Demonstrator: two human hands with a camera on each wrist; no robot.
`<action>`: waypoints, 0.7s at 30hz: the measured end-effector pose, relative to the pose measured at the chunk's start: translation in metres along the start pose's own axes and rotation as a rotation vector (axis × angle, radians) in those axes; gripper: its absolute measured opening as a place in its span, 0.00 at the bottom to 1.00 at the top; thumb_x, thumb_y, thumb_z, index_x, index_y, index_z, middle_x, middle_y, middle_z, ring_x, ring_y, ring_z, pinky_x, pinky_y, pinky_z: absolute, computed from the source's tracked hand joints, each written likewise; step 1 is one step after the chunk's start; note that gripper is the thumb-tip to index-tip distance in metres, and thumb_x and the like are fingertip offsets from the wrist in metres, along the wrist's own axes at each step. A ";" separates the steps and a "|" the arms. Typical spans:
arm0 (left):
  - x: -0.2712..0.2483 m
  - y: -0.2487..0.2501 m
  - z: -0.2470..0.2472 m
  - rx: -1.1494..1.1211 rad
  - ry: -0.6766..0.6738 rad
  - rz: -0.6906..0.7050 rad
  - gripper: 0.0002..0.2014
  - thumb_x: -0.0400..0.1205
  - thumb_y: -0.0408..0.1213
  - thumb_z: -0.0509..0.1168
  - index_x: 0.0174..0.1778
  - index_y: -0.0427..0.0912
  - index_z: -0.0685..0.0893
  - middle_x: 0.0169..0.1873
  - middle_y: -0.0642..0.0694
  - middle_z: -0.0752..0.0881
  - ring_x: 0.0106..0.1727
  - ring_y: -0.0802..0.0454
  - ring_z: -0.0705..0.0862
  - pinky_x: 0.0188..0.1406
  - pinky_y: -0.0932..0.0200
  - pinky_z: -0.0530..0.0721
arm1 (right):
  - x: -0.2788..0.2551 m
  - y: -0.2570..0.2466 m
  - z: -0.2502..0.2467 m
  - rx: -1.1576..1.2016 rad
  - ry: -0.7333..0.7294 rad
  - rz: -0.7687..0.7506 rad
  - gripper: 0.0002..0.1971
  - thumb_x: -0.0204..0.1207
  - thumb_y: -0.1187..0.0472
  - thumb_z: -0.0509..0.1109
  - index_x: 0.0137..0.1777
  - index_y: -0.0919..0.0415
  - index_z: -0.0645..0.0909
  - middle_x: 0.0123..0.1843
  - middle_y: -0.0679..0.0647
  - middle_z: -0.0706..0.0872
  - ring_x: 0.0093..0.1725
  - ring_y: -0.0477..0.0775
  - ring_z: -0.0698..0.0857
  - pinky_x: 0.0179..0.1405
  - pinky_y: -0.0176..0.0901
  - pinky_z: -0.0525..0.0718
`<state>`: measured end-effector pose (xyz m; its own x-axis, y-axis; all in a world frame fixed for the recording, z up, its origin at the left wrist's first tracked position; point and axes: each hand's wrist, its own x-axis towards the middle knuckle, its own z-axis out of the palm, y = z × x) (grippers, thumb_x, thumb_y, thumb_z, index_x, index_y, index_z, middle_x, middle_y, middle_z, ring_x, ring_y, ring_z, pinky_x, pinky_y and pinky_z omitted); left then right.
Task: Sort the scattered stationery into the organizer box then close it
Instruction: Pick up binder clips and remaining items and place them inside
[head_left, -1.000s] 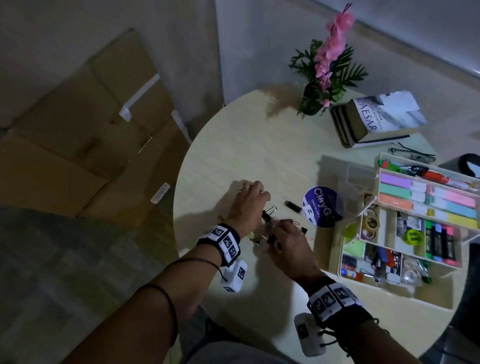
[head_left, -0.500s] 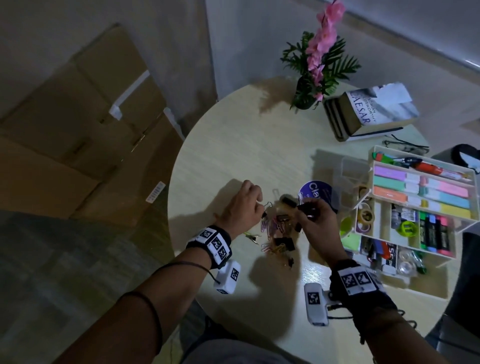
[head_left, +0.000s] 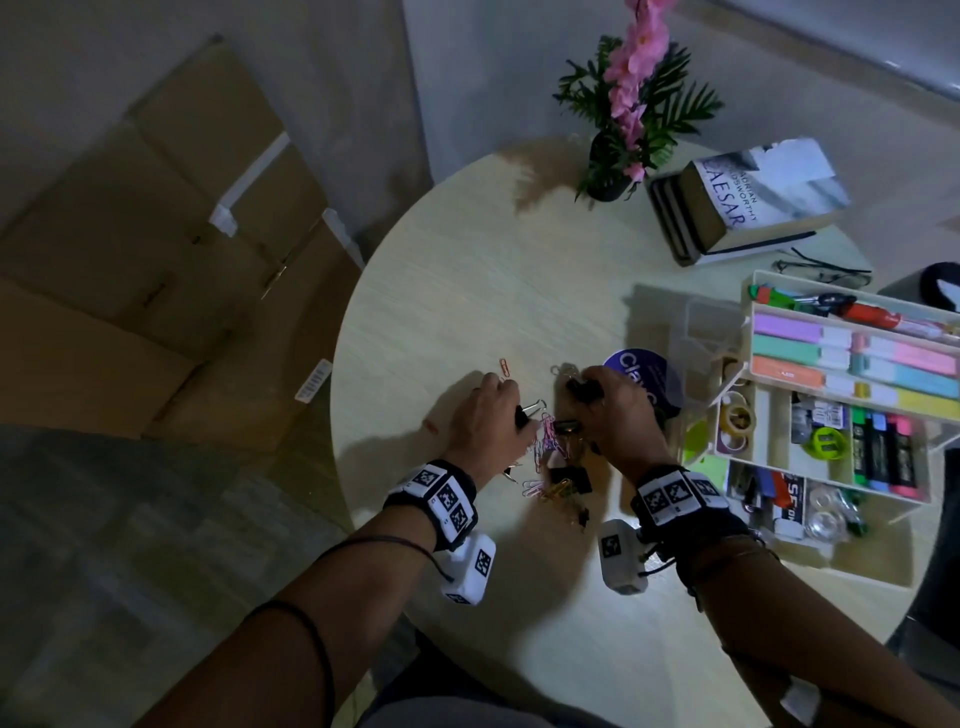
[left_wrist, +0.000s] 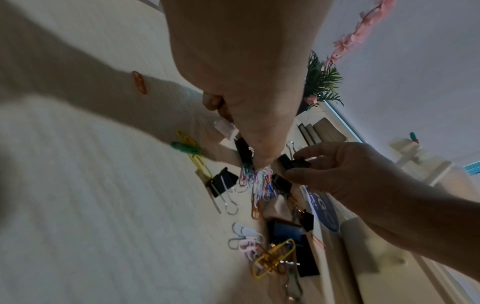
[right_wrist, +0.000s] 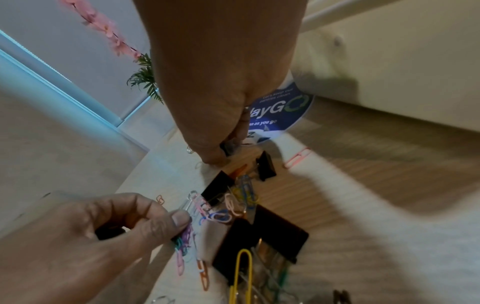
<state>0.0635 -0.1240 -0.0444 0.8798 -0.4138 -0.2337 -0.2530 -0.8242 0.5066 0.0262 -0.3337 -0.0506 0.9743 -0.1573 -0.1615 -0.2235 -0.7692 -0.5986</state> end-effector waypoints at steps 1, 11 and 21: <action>0.001 0.001 0.000 0.002 0.002 -0.002 0.19 0.81 0.54 0.74 0.53 0.41 0.81 0.52 0.42 0.81 0.48 0.44 0.83 0.40 0.50 0.85 | 0.000 0.000 -0.001 -0.007 0.011 -0.016 0.06 0.84 0.56 0.73 0.49 0.59 0.83 0.43 0.54 0.88 0.41 0.57 0.87 0.41 0.54 0.86; 0.007 0.005 -0.004 -0.103 -0.021 -0.066 0.15 0.78 0.47 0.79 0.43 0.44 0.80 0.41 0.48 0.81 0.40 0.49 0.81 0.33 0.56 0.79 | -0.007 0.002 -0.005 0.027 0.034 -0.061 0.04 0.82 0.60 0.76 0.51 0.58 0.84 0.43 0.53 0.90 0.40 0.55 0.87 0.38 0.43 0.81; 0.007 0.008 -0.017 -0.468 0.035 -0.068 0.08 0.82 0.39 0.77 0.48 0.45 0.84 0.42 0.54 0.88 0.43 0.61 0.86 0.40 0.64 0.85 | -0.041 -0.023 -0.023 0.476 0.122 0.188 0.17 0.75 0.63 0.83 0.64 0.55 0.89 0.47 0.45 0.94 0.48 0.44 0.94 0.48 0.41 0.92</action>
<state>0.0744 -0.1269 -0.0282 0.9031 -0.3453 -0.2551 0.0068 -0.5826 0.8127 -0.0081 -0.3242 -0.0122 0.9062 -0.3583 -0.2245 -0.3557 -0.3589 -0.8629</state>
